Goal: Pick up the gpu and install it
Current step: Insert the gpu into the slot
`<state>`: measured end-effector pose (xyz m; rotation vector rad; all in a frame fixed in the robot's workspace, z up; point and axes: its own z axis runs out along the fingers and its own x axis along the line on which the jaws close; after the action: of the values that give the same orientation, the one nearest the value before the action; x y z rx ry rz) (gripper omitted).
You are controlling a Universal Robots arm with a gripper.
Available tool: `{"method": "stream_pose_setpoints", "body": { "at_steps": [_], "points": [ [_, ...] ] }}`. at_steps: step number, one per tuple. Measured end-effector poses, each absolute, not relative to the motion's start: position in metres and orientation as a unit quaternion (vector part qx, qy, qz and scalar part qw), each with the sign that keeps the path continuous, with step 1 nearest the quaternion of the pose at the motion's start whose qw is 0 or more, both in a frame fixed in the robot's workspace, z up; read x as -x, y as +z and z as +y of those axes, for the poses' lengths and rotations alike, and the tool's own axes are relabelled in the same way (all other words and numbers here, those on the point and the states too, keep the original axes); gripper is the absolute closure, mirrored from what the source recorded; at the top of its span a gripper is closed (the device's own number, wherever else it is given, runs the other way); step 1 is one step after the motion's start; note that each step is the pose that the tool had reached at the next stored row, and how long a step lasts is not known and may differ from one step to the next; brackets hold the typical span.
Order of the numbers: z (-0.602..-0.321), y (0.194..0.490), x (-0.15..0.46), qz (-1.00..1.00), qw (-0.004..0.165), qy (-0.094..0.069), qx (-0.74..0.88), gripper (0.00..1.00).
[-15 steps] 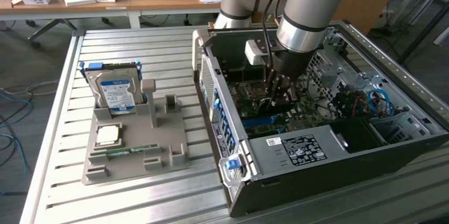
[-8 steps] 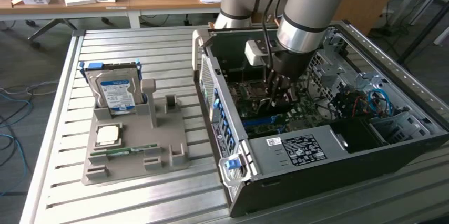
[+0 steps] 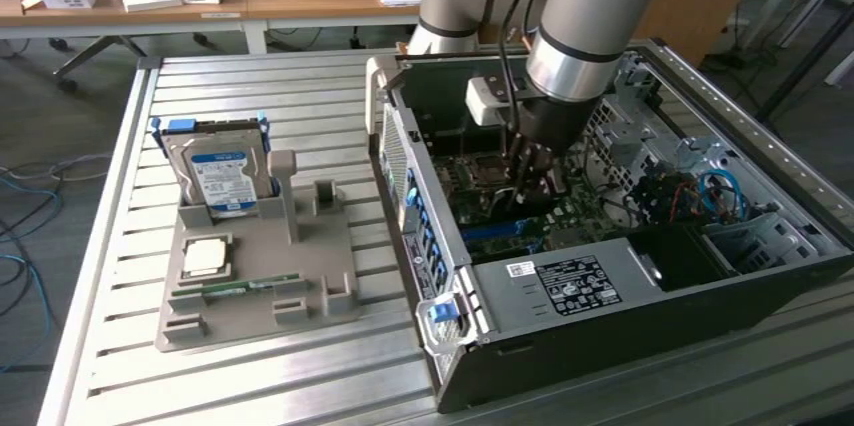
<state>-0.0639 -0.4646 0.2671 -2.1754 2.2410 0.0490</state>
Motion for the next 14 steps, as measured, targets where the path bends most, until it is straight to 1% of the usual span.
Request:
{"method": "stream_pose_setpoints", "body": {
  "at_steps": [14],
  "points": [
    [-0.4647, 0.2671, 0.0670, 0.717, 0.009, 0.016, 0.696, 0.74]
  ]
}}
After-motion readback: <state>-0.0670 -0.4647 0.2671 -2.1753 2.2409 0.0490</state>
